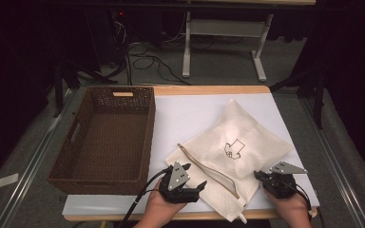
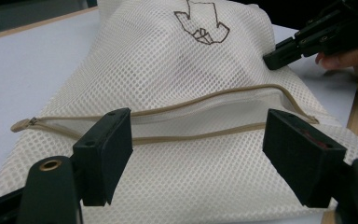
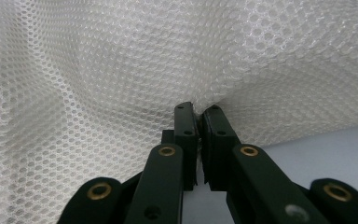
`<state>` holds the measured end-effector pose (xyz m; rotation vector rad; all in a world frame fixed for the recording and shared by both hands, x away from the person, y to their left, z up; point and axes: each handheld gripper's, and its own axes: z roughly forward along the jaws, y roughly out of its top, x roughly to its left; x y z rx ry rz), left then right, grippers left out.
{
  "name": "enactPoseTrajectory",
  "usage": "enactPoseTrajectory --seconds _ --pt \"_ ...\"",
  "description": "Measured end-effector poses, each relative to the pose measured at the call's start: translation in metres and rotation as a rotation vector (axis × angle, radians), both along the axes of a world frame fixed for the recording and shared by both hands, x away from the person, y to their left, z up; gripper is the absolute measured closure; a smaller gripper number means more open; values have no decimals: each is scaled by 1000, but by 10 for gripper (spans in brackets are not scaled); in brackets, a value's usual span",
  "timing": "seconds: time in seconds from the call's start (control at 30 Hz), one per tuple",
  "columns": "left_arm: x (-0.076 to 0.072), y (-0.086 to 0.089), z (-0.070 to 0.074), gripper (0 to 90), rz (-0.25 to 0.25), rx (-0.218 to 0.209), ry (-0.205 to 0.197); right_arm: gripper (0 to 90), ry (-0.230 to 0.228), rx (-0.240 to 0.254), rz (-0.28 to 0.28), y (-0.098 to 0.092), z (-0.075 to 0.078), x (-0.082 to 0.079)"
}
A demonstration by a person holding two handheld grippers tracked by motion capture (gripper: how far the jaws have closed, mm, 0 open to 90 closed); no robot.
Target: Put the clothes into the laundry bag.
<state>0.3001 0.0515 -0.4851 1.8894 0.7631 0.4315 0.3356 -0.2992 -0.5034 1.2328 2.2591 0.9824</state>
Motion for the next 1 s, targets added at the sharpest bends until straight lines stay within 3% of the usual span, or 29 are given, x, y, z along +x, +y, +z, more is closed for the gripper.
enactPoseTrajectory --seconds 0.43,0.6,0.77,0.9,1.0 --pt "-5 12 -4 245 52 5 13 881 5 14 21 -15 1 11" --pt "-9 16 -4 247 79 5 -2 892 1 9 29 -18 3 12" --pt "-10 17 -4 248 92 3 0 892 -14 13 11 -26 2 14" --pt "-11 16 -6 286 97 27 -20 892 -17 1 -6 -30 2 14" --pt "-8 14 -10 317 117 70 -15 892 -18 1 -7 -31 2 16"
